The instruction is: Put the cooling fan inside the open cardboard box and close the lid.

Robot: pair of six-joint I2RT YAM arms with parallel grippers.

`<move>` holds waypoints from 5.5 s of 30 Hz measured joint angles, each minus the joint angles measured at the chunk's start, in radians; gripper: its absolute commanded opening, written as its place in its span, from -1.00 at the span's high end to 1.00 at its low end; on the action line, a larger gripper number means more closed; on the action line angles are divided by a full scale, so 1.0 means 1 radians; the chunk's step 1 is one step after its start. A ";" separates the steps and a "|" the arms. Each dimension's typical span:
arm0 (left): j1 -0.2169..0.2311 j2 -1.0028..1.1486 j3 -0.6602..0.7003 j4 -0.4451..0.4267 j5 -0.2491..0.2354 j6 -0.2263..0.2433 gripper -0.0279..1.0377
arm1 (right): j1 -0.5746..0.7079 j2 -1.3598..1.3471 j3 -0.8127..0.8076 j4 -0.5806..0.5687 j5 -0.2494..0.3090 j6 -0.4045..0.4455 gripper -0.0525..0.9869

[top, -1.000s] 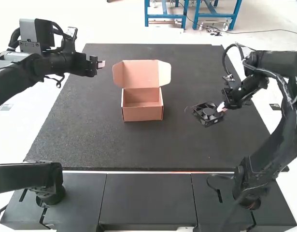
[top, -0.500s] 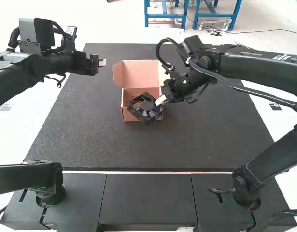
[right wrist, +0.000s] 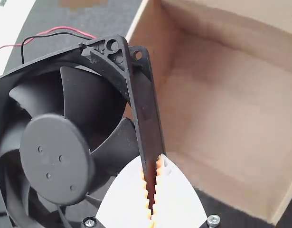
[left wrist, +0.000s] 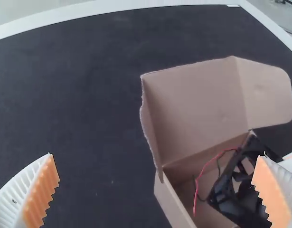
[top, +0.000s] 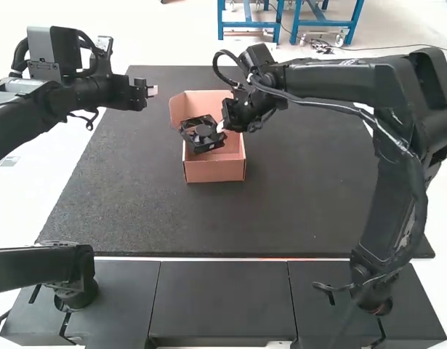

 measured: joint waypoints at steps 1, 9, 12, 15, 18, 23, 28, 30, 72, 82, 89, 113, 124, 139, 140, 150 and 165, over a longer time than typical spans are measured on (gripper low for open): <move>0.000 0.000 0.000 0.000 -0.006 0.000 -0.86 | -0.009 0.012 0.011 0.000 0.007 -0.001 0.94; 0.000 0.000 0.000 -0.012 -0.023 0.000 -0.86 | -0.097 0.067 0.005 0.013 0.048 -0.045 0.94; 0.000 0.000 0.000 -0.014 -0.029 0.000 -0.86 | -0.107 0.067 -0.028 0.031 0.057 -0.055 0.94; 0.000 0.000 0.000 -0.021 -0.035 0.000 -0.86 | -0.106 0.067 -0.057 0.064 0.059 -0.057 0.94; 0.000 -0.001 0.000 -0.022 -0.036 0.000 -0.86 | -0.106 0.067 -0.071 0.079 0.059 -0.060 0.94; 0.000 -0.012 0.000 -0.036 -0.036 0.000 -0.86 | -0.100 0.079 -0.071 0.111 0.059 -0.060 0.94; 0.000 -0.045 -0.001 -0.043 -0.036 0.000 -0.86 | -0.074 0.121 -0.069 0.132 0.059 -0.060 0.94; 0.000 -0.059 -0.004 -0.044 -0.036 0.000 -0.86 | -0.064 0.140 -0.064 0.133 0.059 -0.060 0.94; 0.000 -0.100 -0.049 -0.074 -0.036 0.000 -0.86 | -0.058 0.267 0.081 0.126 0.072 -0.082 -0.31; 0.000 -0.100 -0.076 0.003 -0.036 -0.009 -0.86 | -0.060 0.241 0.172 0.047 0.099 -0.092 -0.53; -0.004 -0.052 -0.089 0.106 -0.034 -0.061 -0.86 | -0.104 0.094 0.260 0.024 0.179 -0.133 -0.58; -0.015 0.066 -0.105 0.236 0.044 -0.098 -0.86 | -0.217 0.048 0.116 0.037 0.242 -0.226 -0.57; -0.015 0.066 -0.134 0.251 0.045 -0.098 -0.86 | -0.217 0.058 0.060 0.126 0.217 -0.237 -0.27; -0.015 0.066 -0.165 0.271 0.045 -0.102 -0.86 | -0.216 0.062 0.060 0.175 0.166 -0.231 0.75; -0.015 0.066 -0.166 0.272 0.045 -0.102 -0.86 | -0.215 0.062 0.060 0.175 0.162 -0.230 0.79; -0.015 0.067 -0.168 0.311 0.045 -0.105 -0.86 | -0.209 0.062 0.060 0.175 0.130 -0.225 0.93; -0.015 0.319 -0.156 0.452 0.056 -0.105 -0.85 | -0.206 0.062 0.060 0.174 0.106 -0.225 0.93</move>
